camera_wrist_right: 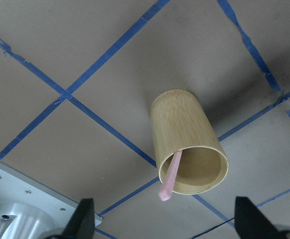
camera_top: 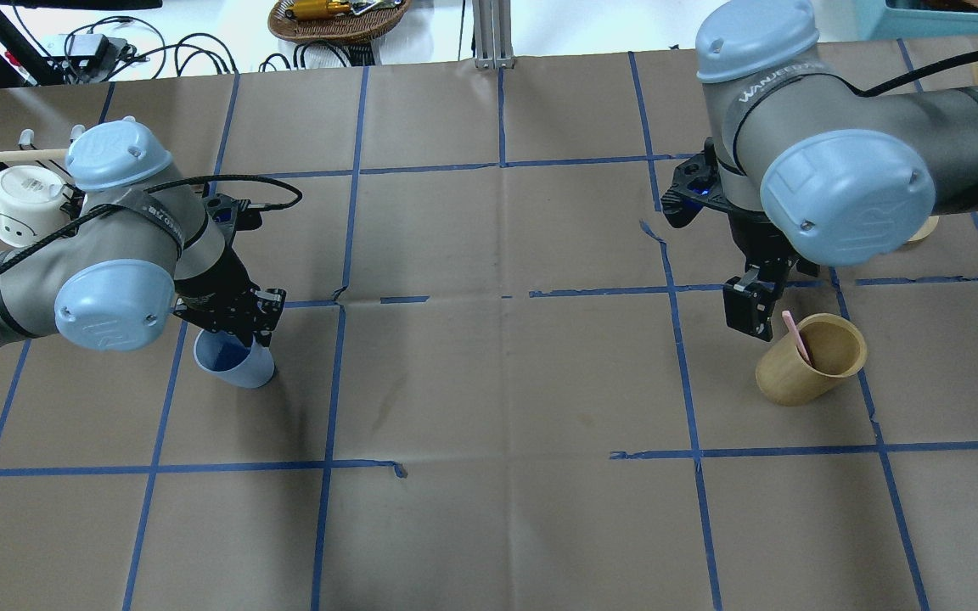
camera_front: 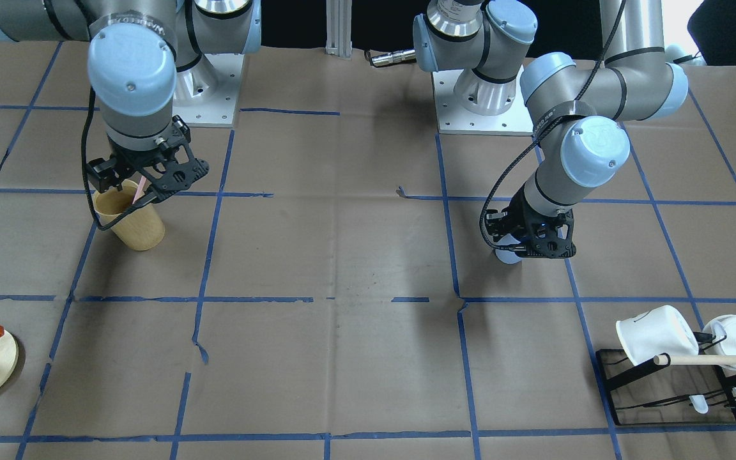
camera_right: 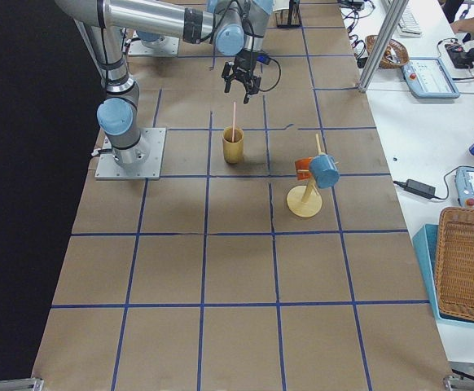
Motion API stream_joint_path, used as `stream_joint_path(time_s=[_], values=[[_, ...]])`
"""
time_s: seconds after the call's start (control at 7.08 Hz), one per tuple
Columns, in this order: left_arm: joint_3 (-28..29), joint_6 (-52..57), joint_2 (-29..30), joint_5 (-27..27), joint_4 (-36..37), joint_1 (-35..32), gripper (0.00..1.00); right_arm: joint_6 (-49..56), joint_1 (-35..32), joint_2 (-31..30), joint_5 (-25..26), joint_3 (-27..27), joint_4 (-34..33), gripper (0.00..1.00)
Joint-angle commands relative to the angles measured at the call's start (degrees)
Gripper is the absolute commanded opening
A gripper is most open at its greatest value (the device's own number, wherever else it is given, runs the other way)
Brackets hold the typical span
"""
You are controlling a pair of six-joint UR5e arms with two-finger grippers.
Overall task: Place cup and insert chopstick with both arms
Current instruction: 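Carry blue cup to table center with left gripper while right lifts chopstick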
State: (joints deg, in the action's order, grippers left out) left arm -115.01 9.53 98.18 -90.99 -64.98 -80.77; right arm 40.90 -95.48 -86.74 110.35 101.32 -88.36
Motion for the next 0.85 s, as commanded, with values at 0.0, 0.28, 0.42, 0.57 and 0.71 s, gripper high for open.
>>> stream_joint_path(time_s=[0.0, 0.28, 0.42, 0.57, 0.71], values=[[0.48, -0.21, -1.15, -0.06, -0.85, -0.17, 0.0, 2.42, -0.94, 0.16, 0.31, 1.67, -3.37, 1.0], [4.33, -2.83, -0.81, 0.11, -4.7, -1.49, 0.0, 3.56, -0.85, 0.17, 1.18, 6.86, -11.98, 1.0], [5.57, -5.2, -0.19, 0.38, -5.16, -2.89, 0.0, 3.57, -0.85, 0.08, 1.19, 7.22, -11.92, 1.0], [7.41, -8.27, 0.95, 0.73, -5.16, -5.16, 0.0, 3.57, -0.68, -0.44, 1.19, 7.4, -11.23, 1.0], [9.61, -12.13, 1.57, 0.99, -5.16, -7.45, 0.0, 3.66, -0.5, -1.66, 1.27, 7.57, -10.09, 1.0]])
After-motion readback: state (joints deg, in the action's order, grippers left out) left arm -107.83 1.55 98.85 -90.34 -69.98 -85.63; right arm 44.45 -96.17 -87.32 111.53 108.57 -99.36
